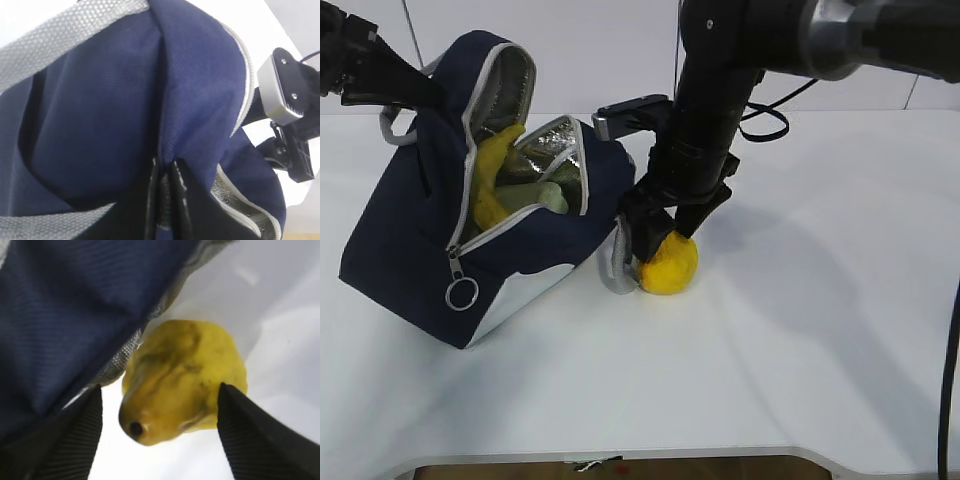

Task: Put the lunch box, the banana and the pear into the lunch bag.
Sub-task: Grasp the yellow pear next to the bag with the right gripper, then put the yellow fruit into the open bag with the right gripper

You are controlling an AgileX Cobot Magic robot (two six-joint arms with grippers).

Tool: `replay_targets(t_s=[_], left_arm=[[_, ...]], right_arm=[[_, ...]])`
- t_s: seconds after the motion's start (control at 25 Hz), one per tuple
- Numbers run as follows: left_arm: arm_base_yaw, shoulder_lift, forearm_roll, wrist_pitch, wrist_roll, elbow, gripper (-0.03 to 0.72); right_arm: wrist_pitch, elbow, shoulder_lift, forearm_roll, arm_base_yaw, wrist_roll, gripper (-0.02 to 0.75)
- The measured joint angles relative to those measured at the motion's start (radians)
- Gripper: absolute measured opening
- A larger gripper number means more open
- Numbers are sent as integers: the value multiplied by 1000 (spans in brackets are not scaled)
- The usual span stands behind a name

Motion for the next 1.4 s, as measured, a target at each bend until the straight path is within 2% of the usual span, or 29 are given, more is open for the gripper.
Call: replay_targets(t_s=[0.12, 0.44, 0.64, 0.92, 1.0, 1.2, 1.28, 1.4], left_arm=[[0, 0, 0, 1, 0, 0, 23], [0, 0, 2, 1, 0, 0, 23], [0, 0, 2, 2, 0, 0, 23], [0, 0, 7, 2, 0, 0, 23], [0, 0, 10, 2, 0, 0, 23], [0, 0, 12, 2, 0, 0, 23], [0, 0, 14, 2, 0, 0, 23], [0, 0, 14, 2, 0, 0, 23]], right_arm=[[-4, 0, 1, -2, 0, 0, 552], [-10, -4, 1, -31, 0, 2, 364], [-10, -8, 1, -43, 0, 2, 289], [-10, -28, -24, -56, 0, 10, 272], [-8, -32, -63, -108, 0, 25, 270], [0, -37, -170, -318, -1, 135, 269], [10, -47, -202, -315, -3, 161, 268], [15, -86, -214, -192, -3, 167, 267]])
